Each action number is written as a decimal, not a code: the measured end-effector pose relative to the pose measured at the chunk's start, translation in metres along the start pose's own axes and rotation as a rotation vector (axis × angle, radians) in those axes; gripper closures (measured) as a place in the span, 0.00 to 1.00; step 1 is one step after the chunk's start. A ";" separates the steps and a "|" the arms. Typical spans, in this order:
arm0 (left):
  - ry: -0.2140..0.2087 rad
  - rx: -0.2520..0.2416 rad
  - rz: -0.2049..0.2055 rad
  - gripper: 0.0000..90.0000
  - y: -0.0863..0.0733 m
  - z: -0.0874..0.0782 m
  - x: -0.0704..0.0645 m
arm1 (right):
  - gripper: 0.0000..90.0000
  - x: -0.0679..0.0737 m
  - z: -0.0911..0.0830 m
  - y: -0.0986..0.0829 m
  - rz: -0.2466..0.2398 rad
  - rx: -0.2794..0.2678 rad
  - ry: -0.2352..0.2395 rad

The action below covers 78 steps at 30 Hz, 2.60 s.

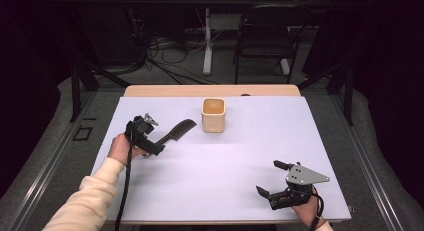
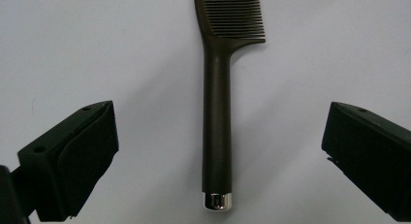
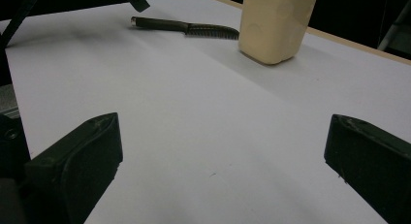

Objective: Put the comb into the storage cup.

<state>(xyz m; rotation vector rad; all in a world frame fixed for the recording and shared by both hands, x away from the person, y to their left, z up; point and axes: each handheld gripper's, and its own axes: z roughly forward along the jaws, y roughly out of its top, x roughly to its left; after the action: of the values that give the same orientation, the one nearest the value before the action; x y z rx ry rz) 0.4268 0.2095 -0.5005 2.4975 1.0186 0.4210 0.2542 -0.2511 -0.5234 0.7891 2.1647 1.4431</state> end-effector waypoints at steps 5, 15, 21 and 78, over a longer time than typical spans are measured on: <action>0.008 0.045 0.004 0.00 0.012 0.006 0.002 | 0.00 0.000 0.000 0.000 0.000 0.000 0.003; -0.027 0.155 0.045 0.36 0.031 0.024 0.004 | 0.00 0.000 0.000 0.000 0.004 0.001 0.007; -0.048 0.226 0.066 0.56 0.042 0.034 0.005 | 0.00 0.000 0.000 0.000 0.000 0.002 0.012; -0.136 0.163 -0.028 0.80 0.033 0.027 0.014 | 0.00 0.000 0.001 0.000 0.002 0.017 0.011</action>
<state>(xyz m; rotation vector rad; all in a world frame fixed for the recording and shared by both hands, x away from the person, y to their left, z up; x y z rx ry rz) 0.4670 0.1913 -0.5066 2.6103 1.0711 0.1626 0.2543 -0.2507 -0.5240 0.7909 2.1879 1.4345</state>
